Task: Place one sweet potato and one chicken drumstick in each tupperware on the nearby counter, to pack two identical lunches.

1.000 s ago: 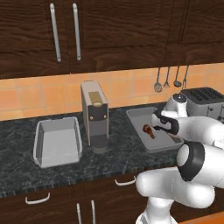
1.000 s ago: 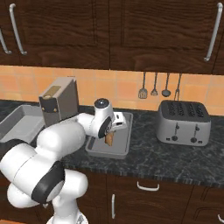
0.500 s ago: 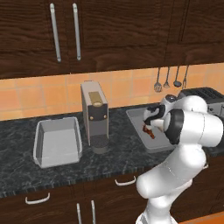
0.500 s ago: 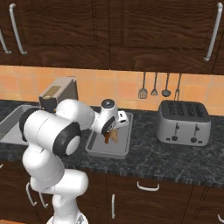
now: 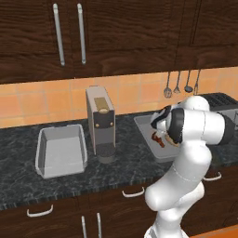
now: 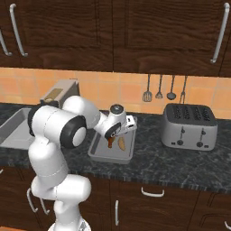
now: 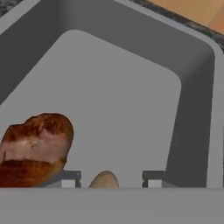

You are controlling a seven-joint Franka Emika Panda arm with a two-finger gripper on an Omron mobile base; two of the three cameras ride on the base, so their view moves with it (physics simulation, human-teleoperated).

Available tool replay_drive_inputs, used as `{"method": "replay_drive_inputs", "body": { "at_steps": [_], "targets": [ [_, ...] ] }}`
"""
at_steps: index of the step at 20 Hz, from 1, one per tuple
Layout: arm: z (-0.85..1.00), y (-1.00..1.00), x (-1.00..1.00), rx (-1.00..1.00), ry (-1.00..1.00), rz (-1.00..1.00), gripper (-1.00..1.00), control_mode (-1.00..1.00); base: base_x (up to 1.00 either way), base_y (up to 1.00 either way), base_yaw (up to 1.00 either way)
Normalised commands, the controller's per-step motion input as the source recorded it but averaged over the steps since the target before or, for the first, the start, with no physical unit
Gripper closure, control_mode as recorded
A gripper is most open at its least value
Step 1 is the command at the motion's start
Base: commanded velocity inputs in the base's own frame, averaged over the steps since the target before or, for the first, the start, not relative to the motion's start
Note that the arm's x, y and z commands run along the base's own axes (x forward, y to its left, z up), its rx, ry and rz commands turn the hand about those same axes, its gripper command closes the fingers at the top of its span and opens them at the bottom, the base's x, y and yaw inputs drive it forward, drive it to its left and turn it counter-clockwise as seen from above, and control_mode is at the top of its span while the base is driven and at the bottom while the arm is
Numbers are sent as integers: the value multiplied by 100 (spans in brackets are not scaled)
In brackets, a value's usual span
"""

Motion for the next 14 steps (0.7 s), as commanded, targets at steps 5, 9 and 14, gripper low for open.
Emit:
{"method": "replay_drive_inputs", "body": {
  "at_steps": [5, 9, 14],
  "targets": [
    [79, 0, -21, 0, 0, -1, -100, -100, 0, 0, 0],
    [83, 24, -63, -1, -1, -7, -100, -100, 0, 0, 0],
    [27, 72, -80, 1, -20, -21, -100, -100, 0, 0, 0]
  ]
}}
